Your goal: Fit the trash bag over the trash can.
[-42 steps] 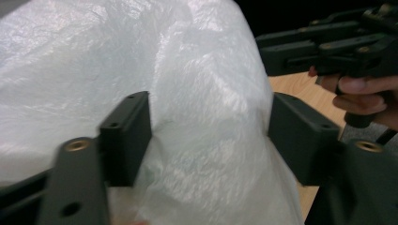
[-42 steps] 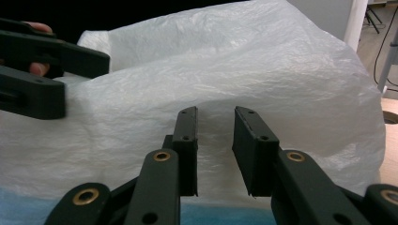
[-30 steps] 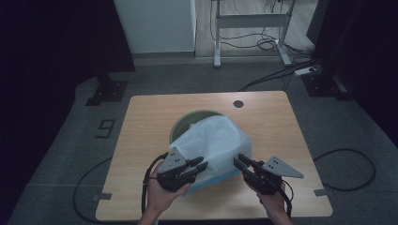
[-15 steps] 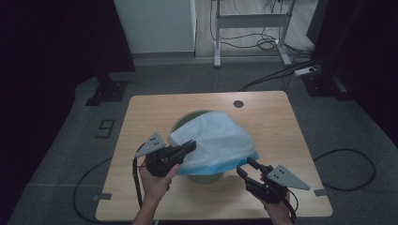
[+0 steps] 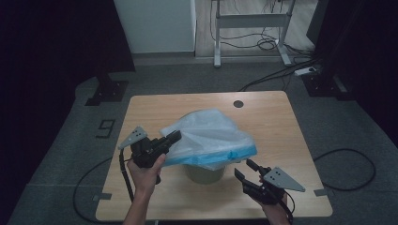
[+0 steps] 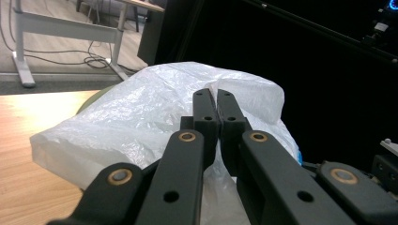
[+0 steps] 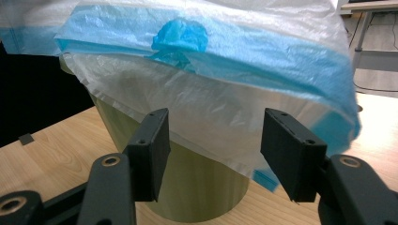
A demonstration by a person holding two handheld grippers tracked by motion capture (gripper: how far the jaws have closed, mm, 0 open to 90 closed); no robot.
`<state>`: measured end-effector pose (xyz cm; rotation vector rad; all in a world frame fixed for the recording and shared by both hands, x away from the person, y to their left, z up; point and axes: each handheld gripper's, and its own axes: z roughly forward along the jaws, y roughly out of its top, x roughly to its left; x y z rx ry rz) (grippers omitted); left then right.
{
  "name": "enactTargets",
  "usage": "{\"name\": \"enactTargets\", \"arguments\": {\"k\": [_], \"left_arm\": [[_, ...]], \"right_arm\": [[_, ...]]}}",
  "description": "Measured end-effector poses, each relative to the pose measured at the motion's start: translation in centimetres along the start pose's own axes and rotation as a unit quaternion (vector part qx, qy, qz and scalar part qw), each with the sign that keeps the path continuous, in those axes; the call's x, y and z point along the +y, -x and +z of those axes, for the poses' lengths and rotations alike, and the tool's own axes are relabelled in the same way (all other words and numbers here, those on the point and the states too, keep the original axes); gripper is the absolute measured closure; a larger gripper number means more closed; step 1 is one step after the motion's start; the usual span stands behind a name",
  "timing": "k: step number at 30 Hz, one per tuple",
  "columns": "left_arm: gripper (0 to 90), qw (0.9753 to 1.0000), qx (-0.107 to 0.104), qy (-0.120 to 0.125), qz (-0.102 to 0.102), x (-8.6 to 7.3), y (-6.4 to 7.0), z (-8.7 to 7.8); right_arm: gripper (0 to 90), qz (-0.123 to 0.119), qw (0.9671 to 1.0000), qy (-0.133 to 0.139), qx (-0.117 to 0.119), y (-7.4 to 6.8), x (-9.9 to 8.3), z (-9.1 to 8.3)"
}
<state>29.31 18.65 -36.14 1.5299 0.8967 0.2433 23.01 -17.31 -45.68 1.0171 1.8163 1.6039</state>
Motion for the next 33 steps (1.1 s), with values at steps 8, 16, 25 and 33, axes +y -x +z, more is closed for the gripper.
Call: {"name": "enactTargets", "arguments": {"k": [8,16,25,33], "left_arm": [[88.6,1.0000,0.000,0.001,-0.001,-0.1,-0.1,-0.2],[88.0,1.0000,-0.001,0.000,-0.001,-0.4,-0.1,-0.3],[88.0,1.0000,0.001,0.005,-0.002,-0.5,-0.2,-0.7],[87.9,1.0000,-0.006,0.007,-0.002,-0.7,-0.4,-0.9]], "right_arm": [[43.0,0.016,0.9998,0.013,0.002,0.2,1.0,0.3],[44.6,0.029,0.9994,0.020,-0.005,0.8,2.1,0.8],[45.6,0.045,0.9984,0.036,0.002,1.3,3.6,0.7],[55.5,0.072,0.9969,0.032,0.003,1.8,4.3,1.5]]}}
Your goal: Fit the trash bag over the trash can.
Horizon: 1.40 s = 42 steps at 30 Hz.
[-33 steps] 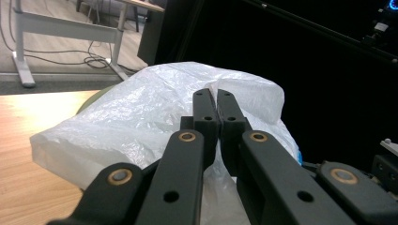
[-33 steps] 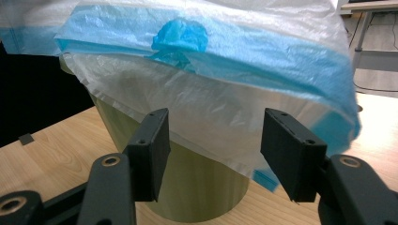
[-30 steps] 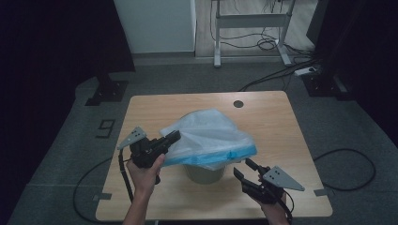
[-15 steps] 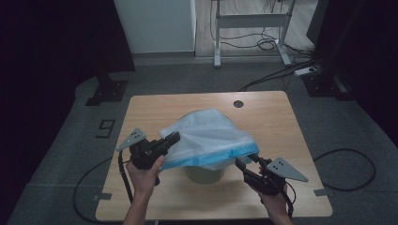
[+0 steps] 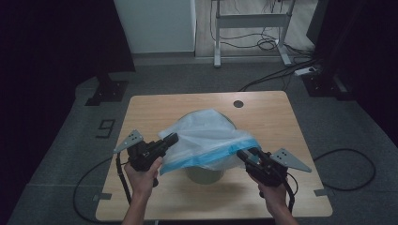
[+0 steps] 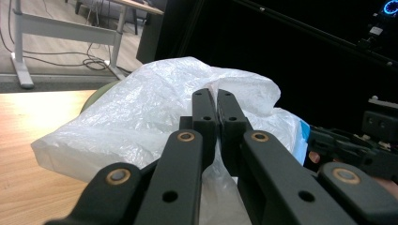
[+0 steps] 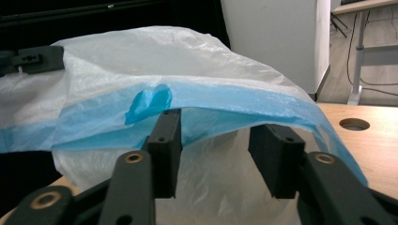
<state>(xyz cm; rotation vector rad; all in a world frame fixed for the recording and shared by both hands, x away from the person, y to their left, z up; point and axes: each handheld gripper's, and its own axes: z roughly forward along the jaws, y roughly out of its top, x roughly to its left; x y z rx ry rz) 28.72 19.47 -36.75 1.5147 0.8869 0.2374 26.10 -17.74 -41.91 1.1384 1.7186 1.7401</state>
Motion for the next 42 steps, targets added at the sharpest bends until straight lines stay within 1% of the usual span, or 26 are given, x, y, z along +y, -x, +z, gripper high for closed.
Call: {"name": "enactTargets", "arguments": {"k": [4,6,7,9,11,12,14,15,17,20,21,22,24,25,27,29,32,34,35,37,40,41,42], "left_arm": [[87.5,1.0000,-0.006,-0.002,0.002,-0.1,-0.1,-0.1],[86.1,0.9999,-0.012,-0.003,0.003,0.0,-0.1,-0.2],[85.0,0.9999,-0.014,-0.004,0.008,0.0,-0.1,-0.3],[78.1,0.9996,-0.023,-0.002,0.016,0.2,0.1,-0.5],[69.5,0.9991,-0.031,-0.006,0.029,0.4,0.4,-0.8],[64.8,0.9988,-0.032,-0.007,0.038,0.6,0.5,-1.0],[54.2,0.9981,-0.025,-0.003,0.057,0.9,1.0,-1.5],[50.0,0.9978,-0.023,-0.001,0.063,1.1,1.2,-1.8],[45.7,0.9971,-0.025,0.000,0.072,1.4,1.6,-2.2],[44.7,0.9957,-0.026,-0.007,0.089,1.9,2.5,-2.1],[44.7,0.9957,-0.026,-0.007,0.089,1.9,2.5,-2.1],[44.4,0.9942,-0.029,-0.020,0.101,2.1,3.2,-1.6],[43.8,0.9922,-0.032,-0.036,0.115,2.2,3.9,-0.8],[43.7,0.9922,-0.032,-0.036,0.115,2.2,3.9,-0.8],[43.4,0.9890,-0.033,-0.060,0.131,2.3,4.6,0.4],[42.1,0.9857,-0.023,-0.082,0.146,2.3,5.1,1.7],[41.9,0.9822,-0.007,-0.102,0.157,2.4,5.0,3.1],[42.5,0.9817,0.006,-0.108,0.157,2.4,4.7,3.9],[42.9,0.9817,0.008,-0.109,0.155,2.5,4.5,4.2],[44.1,0.9810,0.015,-0.113,0.157,2.5,4.3,4.7],[51.1,0.9796,0.020,-0.118,0.161,2.4,4.1,5.3],[54.7,0.9795,0.022,-0.117,0.162,2.3,4.0,5.3],[60.4,0.9799,0.022,-0.116,0.161,2.3,4.0,5.4]], "right_arm": [[63.9,0.008,1.0000,-0.002,-0.003,0.1,0.4,0.6],[72.0,0.009,0.9999,-0.002,-0.007,0.1,0.5,0.8],[75.6,0.009,0.9999,-0.002,-0.007,0.2,0.6,0.9],[82.7,0.010,0.9999,-0.002,-0.010,0.2,0.8,1.1],[88.5,0.009,0.9999,0.000,-0.012,0.2,1.1,1.1],[89.0,0.007,0.9999,0.000,-0.013,0.2,1.2,1.1],[89.1,-0.001,0.9999,-0.001,-0.015,0.1,1.4,0.9],[89.1,-0.008,0.9998,-0.002,-0.017,0.1,1.5,0.8],[89.1,-0.020,0.9996,-0.006,-0.020,0.0,1.7,0.6],[89.2,-0.035,0.9991,-0.010,-0.020,-0.3,2.1,0.5],[89.2,-0.035,0.9991,-0.010,-0.020,-0.3,2.1,0.5],[89.2,-0.042,0.9989,-0.010,-0.016,-0.6,2.5,0.6],[89.1,-0.046,0.9988,-0.011,-0.012,-0.9,2.7,0.7],[89.1,-0.046,0.9988,-0.011,-0.012,-0.9,2.7,0.7],[89.2,-0.050,0.9986,-0.011,-0.008,-1.1,3.0,0.8],[89.2,-0.054,0.9985,-0.009,-0.005,-1.4,3.1,0.9],[89.2,-0.060,0.9982,-0.010,0.000,-1.6,3.1,1.0],[89.2,-0.066,0.9978,-0.009,0.003,-1.7,3.0,1.0],[89.2,-0.069,0.9976,-0.009,0.004,-1.8,3.0,0.9],[89.2,-0.071,0.9974,-0.009,0.007,-1.9,3.0,0.9],[89.2,-0.071,0.9974,-0.009,0.009,-1.9,3.0,1.0],[89.1,-0.070,0.9974,-0.009,0.009,-1.9,3.0,1.0],[89.2,-0.070,0.9975,-0.009,0.010,-1.9,3.1,1.0]]}}
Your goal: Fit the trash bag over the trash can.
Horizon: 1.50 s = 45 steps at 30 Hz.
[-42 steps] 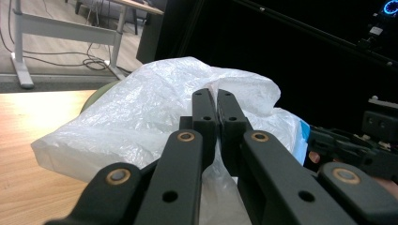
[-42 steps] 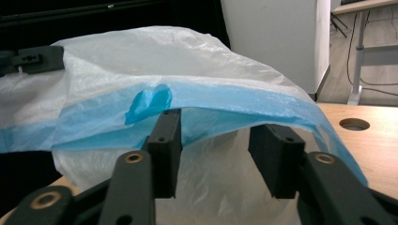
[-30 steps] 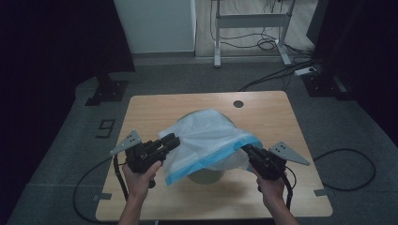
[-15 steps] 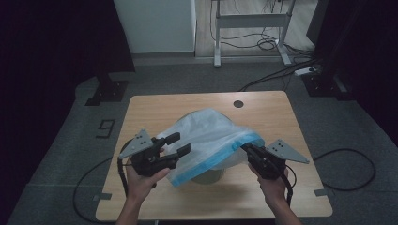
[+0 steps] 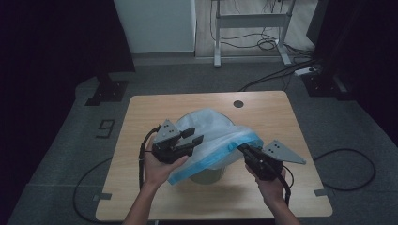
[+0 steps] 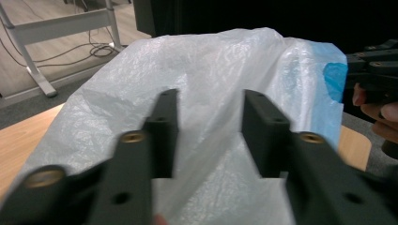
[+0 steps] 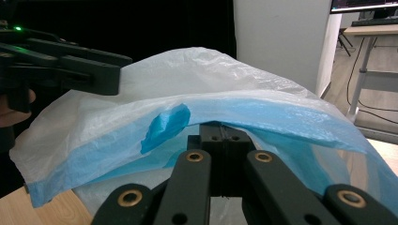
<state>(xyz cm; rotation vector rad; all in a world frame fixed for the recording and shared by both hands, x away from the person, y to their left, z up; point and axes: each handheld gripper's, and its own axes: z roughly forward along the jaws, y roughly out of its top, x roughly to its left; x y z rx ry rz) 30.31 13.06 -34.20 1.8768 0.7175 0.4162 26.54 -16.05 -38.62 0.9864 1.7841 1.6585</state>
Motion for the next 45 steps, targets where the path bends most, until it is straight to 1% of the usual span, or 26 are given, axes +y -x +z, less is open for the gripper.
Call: {"name": "enactTargets", "arguments": {"k": [4,7,8,10,12,14,15,17,18,19,22,24,25,26,28,29,30,31,32,35,37,39,40,41,43,45], "left_arm": [[74.5,1.0000,0.002,-0.002,-0.006,-0.1,-0.3,0.3],[84.1,1.0000,0.003,-0.007,-0.002,-0.2,-0.4,0.5],[89.0,1.0000,0.002,-0.009,0.001,-0.2,-0.5,0.7],[89.7,1.0000,0.003,-0.007,0.001,-0.2,-0.6,0.8],[89.7,1.0000,0.006,0.004,-0.003,-0.1,-0.8,0.7],[89.8,0.9996,0.005,0.020,-0.017,0.1,-1.3,0.5],[89.8,0.9996,0.005,0.020,-0.017,0.1,-1.3,0.5],[89.8,0.9985,0.013,0.039,-0.036,0.3,-2.1,0.1],[89.8,0.9980,0.015,0.044,-0.043,0.4,-2.5,0.0],[89.8,0.9980,0.015,0.044,-0.043,0.4,-2.5,0.0],[89.8,0.9957,0.026,0.062,-0.064,0.5,-3.8,-0.6],[89.8,0.9947,0.032,0.068,-0.071,0.5,-4.4,-0.9],[89.8,0.9947,0.032,0.068,-0.071,0.5,-4.4,-0.9],[89.8,0.9938,0.038,0.072,-0.075,0.4,-4.8,-1.2],[89.9,0.9926,0.041,0.079,-0.082,0.3,-5.3,-1.6],[89.8,0.9926,0.041,0.079,-0.082,0.3,-5.3,-1.6],[89.8,0.9912,0.046,0.086,-0.090,0.3,-5.9,-2.0],[89.8,0.9912,0.046,0.086,-0.090,0.3,-5.9,-2.0],[89.9,0.9896,0.046,0.095,-0.098,0.4,-6.6,-2.3],[89.9,0.9879,0.050,0.104,-0.103,0.7,-7.4,-2.9],[89.9,0.9863,0.056,0.113,-0.106,0.9,-7.7,-3.3],[89.8,0.9836,0.064,0.126,-0.112,0.8,-8.0,-3.9],[89.8,0.9824,0.063,0.131,-0.117,0.7,-8.1,-4.2],[89.9,0.9818,0.061,0.134,-0.121,0.5,-8.1,-4.5],[89.9,0.9815,0.063,0.135,-0.120,-0.1,-8.0,-4.9],[89.9,0.9812,0.060,0.136,-0.123,-0.9,-7.7,-5.4]], "right_arm": [[89.2,0.001,1.0000,0.000,0.000,0.0,0.0,0.0],[89.2,0.000,1.0000,0.000,0.000,0.1,0.0,0.0],[89.2,0.000,1.0000,0.001,0.001,0.1,0.0,-0.1],[89.2,0.000,1.0000,0.000,0.000,0.3,0.0,-0.1],[89.2,0.000,1.0000,0.001,0.000,0.5,-0.1,-0.2],[89.2,-0.002,1.0000,-0.001,-0.002,0.8,-0.1,-0.3],[89.2,-0.001,1.0000,-0.002,-0.002,1.0,-0.1,-0.3],[89.2,0.005,1.0000,-0.002,-0.004,1.6,-0.1,-0.5],[89.2,0.006,1.0000,-0.002,-0.005,1.7,0.0,-0.6],[89.2,0.006,1.0000,-0.002,-0.005,1.7,0.0,-0.6],[89.2,0.004,0.9999,-0.001,-0.011,2.4,0.1,-1.0],[89.2,0.003,0.9999,-0.001,-0.016,2.8,0.1,-1.1],[89.2,0.003,0.9999,-0.001,-0.016,2.8,0.1,-1.1],[89.2,0.004,0.9998,-0.002,-0.021,3.2,0.2,-1.2],[89.2,0.004,0.9997,-0.002,-0.025,3.5,0.4,-1.1],[89.2,0.003,0.9996,-0.002,-0.028,3.8,0.6,-1.1],[89.2,0.002,0.9995,-0.003,-0.031,4.0,0.8,-1.0],[89.2,0.001,0.9994,-0.003,-0.033,4.2,1.0,-1.0],[89.2,0.001,0.9993,-0.004,-0.036,4.5,1.3,-0.9],[89.2,0.002,0.9990,-0.003,-0.045,5.4,2.2,-0.9],[89.2,0.000,0.9986,-0.002,-0.053,5.9,2.9,-0.9],[89.2,0.002,0.9983,0.003,-0.058,6.4,3.5,-1.1],[89.2,0.004,0.9981,0.007,-0.060,6.6,3.7,-1.2],[89.2,0.008,0.9980,0.011,-0.062,6.7,3.8,-1.4],[89.2,0.011,0.9979,0.014,-0.063,6.7,3.7,-1.9],[89.2,0.015,0.9978,0.015,-0.063,6.7,3.2,-2.3]]}}
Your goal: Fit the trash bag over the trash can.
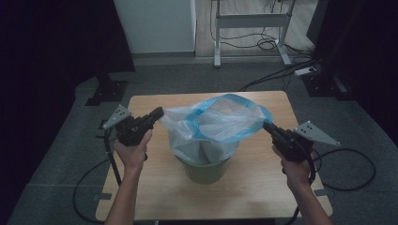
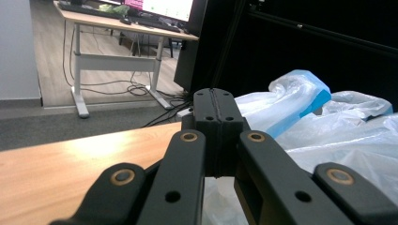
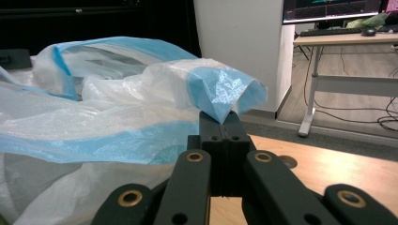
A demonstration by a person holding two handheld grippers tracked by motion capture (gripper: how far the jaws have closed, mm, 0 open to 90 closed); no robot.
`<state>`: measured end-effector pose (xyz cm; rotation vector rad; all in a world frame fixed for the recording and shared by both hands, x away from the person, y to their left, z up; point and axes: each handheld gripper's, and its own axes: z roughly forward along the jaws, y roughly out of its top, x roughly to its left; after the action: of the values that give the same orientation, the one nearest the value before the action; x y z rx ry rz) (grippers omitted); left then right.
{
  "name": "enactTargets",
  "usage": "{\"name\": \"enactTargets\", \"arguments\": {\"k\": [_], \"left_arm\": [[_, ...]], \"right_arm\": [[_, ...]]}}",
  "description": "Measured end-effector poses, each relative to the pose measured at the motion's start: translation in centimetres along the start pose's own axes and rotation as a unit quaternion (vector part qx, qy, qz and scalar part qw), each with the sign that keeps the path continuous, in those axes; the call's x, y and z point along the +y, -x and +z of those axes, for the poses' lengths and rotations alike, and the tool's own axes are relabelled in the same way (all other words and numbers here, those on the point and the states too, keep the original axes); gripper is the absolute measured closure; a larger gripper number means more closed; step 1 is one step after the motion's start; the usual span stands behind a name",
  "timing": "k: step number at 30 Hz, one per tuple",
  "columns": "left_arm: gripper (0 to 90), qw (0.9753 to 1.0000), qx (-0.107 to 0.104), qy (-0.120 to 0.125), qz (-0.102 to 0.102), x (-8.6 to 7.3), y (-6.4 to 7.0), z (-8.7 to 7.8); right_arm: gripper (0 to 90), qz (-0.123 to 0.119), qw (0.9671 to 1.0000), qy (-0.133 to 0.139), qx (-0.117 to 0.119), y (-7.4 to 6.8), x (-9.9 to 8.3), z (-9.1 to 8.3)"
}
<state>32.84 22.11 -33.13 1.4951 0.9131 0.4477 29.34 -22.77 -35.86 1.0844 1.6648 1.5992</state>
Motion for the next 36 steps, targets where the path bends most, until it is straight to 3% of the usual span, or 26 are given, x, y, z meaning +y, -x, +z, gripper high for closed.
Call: {"name": "enactTargets", "arguments": {"k": [12,17,22,26,32,35,36], "left_arm": [[89.7,0.9989,-0.037,-0.017,-0.025,-5.0,-0.8,-2.7],[89.7,0.9983,-0.043,-0.026,-0.030,-6.5,-0.9,-3.3],[89.7,0.9980,-0.043,-0.034,-0.033,-7.8,-1.0,-4.0],[89.7,0.9976,-0.034,-0.046,-0.039,-8.8,-1.6,-4.1],[89.7,0.9963,-0.020,-0.065,-0.052,-10.0,-2.8,-3.5],[89.2,0.9970,-0.023,-0.060,-0.043,-9.7,-2.6,-3.6],[84.8,0.9973,-0.029,-0.056,-0.038,-9.5,-2.4,-3.7]], "right_arm": [[89.2,0.017,0.9996,-0.008,0.023,-0.5,-3.8,-2.7],[89.2,0.040,0.9983,-0.023,0.036,-0.6,-6.1,-3.2],[89.2,0.047,0.9973,-0.037,0.044,-1.0,-8.2,-3.7],[89.2,0.054,0.9959,-0.057,0.043,-0.9,-10.0,-3.5],[89.2,0.072,0.9935,-0.083,0.029,0.2,-11.4,-2.2],[89.2,0.070,0.9938,-0.082,0.026,0.3,-11.3,-1.7],[89.2,0.068,0.9941,-0.080,0.026,0.2,-11.1,-1.6]]}}
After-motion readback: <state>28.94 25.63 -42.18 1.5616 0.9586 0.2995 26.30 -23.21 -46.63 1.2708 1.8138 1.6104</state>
